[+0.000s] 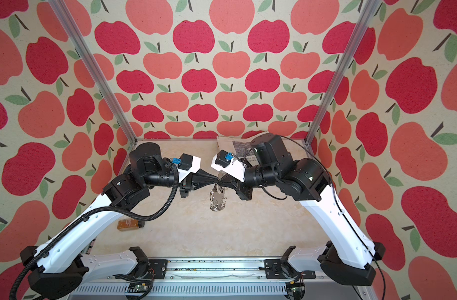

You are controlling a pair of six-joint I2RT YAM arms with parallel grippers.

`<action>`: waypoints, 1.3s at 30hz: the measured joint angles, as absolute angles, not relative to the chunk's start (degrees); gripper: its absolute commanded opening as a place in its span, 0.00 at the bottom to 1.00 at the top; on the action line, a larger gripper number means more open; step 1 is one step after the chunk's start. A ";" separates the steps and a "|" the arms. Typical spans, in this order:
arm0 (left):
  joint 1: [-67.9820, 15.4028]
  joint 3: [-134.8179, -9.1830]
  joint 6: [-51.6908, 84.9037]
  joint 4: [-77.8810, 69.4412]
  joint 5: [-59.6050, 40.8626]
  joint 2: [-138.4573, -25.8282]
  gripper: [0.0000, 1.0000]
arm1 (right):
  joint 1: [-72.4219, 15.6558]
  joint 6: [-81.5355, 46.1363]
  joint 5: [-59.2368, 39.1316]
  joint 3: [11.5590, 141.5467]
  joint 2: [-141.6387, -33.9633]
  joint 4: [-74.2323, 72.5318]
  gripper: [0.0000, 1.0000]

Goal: Put the keys on the keyring

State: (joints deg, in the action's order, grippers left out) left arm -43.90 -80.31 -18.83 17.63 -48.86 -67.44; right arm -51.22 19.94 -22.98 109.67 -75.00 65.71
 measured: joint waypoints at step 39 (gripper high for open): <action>-39.64 -74.94 -6.72 -2.02 -58.13 -63.75 0.00 | -48.73 20.27 -24.75 104.05 -67.55 53.19 0.39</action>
